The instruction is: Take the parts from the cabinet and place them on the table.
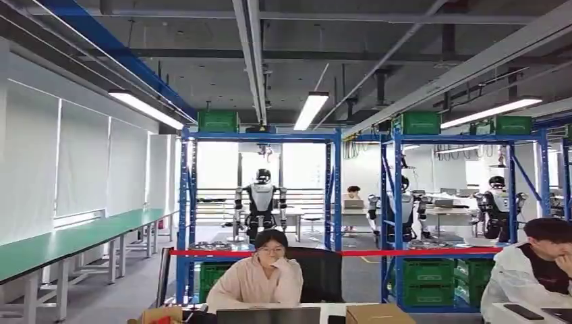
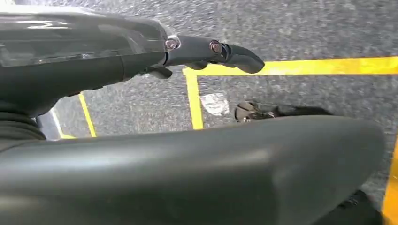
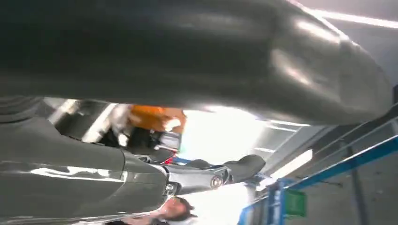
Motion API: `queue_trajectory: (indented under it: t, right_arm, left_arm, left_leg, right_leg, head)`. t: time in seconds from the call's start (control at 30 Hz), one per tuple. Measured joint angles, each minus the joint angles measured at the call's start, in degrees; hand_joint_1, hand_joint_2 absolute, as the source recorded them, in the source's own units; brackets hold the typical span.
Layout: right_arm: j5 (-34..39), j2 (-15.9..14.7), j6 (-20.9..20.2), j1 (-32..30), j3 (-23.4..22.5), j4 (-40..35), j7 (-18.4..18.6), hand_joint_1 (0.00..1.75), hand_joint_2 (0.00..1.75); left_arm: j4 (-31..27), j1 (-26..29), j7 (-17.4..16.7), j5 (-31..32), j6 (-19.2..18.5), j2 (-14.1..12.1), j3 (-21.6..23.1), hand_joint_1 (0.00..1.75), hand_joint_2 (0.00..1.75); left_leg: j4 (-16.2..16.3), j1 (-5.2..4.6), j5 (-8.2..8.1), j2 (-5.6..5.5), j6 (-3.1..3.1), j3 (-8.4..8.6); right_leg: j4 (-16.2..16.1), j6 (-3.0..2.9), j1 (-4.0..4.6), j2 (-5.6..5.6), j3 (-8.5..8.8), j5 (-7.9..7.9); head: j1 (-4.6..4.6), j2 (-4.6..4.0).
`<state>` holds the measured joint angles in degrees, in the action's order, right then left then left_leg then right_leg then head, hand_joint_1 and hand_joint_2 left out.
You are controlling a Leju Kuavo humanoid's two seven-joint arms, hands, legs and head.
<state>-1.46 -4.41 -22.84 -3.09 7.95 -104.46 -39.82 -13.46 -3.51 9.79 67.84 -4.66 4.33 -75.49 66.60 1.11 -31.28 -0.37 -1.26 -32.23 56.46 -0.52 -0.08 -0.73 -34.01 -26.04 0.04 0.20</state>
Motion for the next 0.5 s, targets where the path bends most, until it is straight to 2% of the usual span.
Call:
queue_trajectory:
  t: [0.03,0.07,0.1,0.13,0.2,0.23,0.27,0.3,0.33,0.37,0.4,0.43,0.47,0.5]
  right_arm:
    - [0.3,0.2,0.0,-1.1,-0.4,-0.3,0.0,0.0,0.0]
    - [0.4,0.5,-0.3,-2.2,-0.7,-0.6,0.0,0.0,0.0]
    - [0.5,0.8,-0.9,-3.3,-1.4,-0.7,0.0,0.0,0.0]
    - [0.5,1.1,-1.5,-4.3,-1.9,-0.6,0.0,0.0,0.0]
    - [0.4,1.7,-2.2,-5.9,-2.5,-0.6,0.0,0.0,0.0]
    - [0.3,1.9,-2.5,-6.6,-2.8,-0.6,0.0,0.0,0.0]
    - [0.3,2.2,-3.0,-7.3,-3.2,-0.4,0.0,0.0,0.0]
    - [0.4,2.6,-3.4,-7.9,-4.0,0.0,0.0,0.0,0.0]
    - [0.5,3.0,-3.7,-8.5,-4.5,0.4,0.0,0.0,0.0]
    - [0.6,3.4,-3.9,-9.1,-4.9,0.7,0.0,0.0,0.0]
    - [0.7,3.8,-4.2,-9.7,-5.4,1.2,0.0,0.0,0.0]
    - [0.8,4.2,-4.3,-10.3,-6.0,1.6,0.0,0.0,0.0]
    - [0.9,4.5,-4.5,-10.6,-6.4,1.9,0.0,0.0,0.0]
    - [0.8,4.7,-4.7,-10.9,-6.8,2.1,0.0,0.0,0.0]
  left_arm:
    - [0.0,0.0,0.0,-0.1,0.2,0.0,-0.1,0.0,0.0]
    - [0.0,-0.1,0.1,-0.2,0.3,0.0,-0.2,0.0,0.0]
    - [0.0,-0.2,0.1,-0.4,0.3,0.1,-0.3,0.0,0.0]
    - [0.0,-0.1,0.2,-0.6,0.3,0.2,-0.3,0.0,0.0]
    - [0.0,0.1,0.2,-0.6,0.3,0.4,-0.7,0.0,0.0]
    - [0.0,0.1,0.2,-0.6,0.3,0.6,-0.9,0.0,0.0]
    - [0.0,0.0,0.3,-0.6,0.4,0.6,-1.0,0.0,0.0]
    - [0.0,0.0,0.3,-0.6,0.4,0.6,-1.1,0.0,0.0]
    - [0.0,0.1,0.3,-0.6,0.4,0.6,-1.2,0.0,0.0]
    - [0.0,0.1,0.3,-0.6,0.4,0.7,-1.3,0.0,0.0]
    - [0.0,0.1,0.3,-0.6,0.4,0.7,-1.4,0.0,0.0]
    - [0.0,0.1,0.3,-0.6,0.4,0.8,-1.6,0.0,0.0]
    - [0.0,0.0,0.3,-0.7,0.4,0.8,-1.7,0.0,0.0]
    - [0.0,0.1,0.3,-0.7,0.5,0.9,-1.7,0.0,0.0]
  left_leg:
    - [-5.7,0.03,0.23,-0.05,0.18,4.03]
    - [-9.7,-0.15,-0.66,-0.11,0.48,6.41]
    - [-10.3,-0.2,-1.21,-0.14,1.03,6.62]
    - [-10.3,-0.31,-1.22,-0.13,1.09,6.31]
    - [-10.3,-0.46,-0.52,-0.03,2.03,5.86]
    - [-10.3,-0.21,0.11,0.54,2.61,5.4]
    - [-10.3,-0.25,0.7,0.59,3.21,4.71]
    - [-10.3,-0.32,1.32,0.61,3.42,3.98]
    - [-10.3,-0.43,1.87,0.64,3.51,3.31]
    - [-10.3,-0.55,2.4,0.77,3.58,2.56]
    - [-10.2,-0.66,3.03,0.89,3.6,1.75]
    - [-10.1,-0.77,3.61,0.94,3.58,0.86]
    - [-10.0,-0.88,4.16,0.96,3.5,0.05]
    - [-10.0,-1.03,4.74,0.95,3.4,-0.73]
  right_leg:
    - [0.6,0.23,-0.02,0.06,-0.58,0.22]
    - [1.3,0.45,0.33,0.14,-1.17,0.32]
    - [1.3,0.88,0.32,0.11,-1.41,0.76]
    - [1.4,1.15,0.27,0.11,-1.58,1.18]
    - [1.2,1.91,0.13,0.28,-1.64,1.99]
    - [1.7,2.22,-0.14,0.54,-2.03,0.78]
    - [3.8,2.56,-0.18,0.57,-2.71,-2.56]
    - [7.6,2.72,-0.31,0.55,-3.8,-6.33]
    - [11.7,2.92,-0.37,0.56,-4.65,-9.37]
    - [15.2,3.04,-0.4,0.54,-5.07,-11.3]
    - [17.4,3.11,-0.41,0.54,-4.88,-11.25]
    - [17.5,3.07,-0.4,0.55,-3.67,-9.43]
    - [15.5,2.94,-0.38,0.56,-1.67,-7.31]
    - [11.3,2.57,-0.34,0.57,1.52,-5.48]
  head:
    - [0.0,0.0]
    - [0.0,0.0]
    - [-0.02,0.0]
    - [-0.02,0.0]
    - [-0.02,0.0]
    - [-0.04,0.0]
    - [-0.04,0.02]
    - [-0.04,0.02]
    - [-0.04,0.0]
    - [-0.04,0.0]
    - [-0.04,0.0]
    - [-0.04,0.0]
    - [-0.04,0.0]
    - [-0.04,0.0]
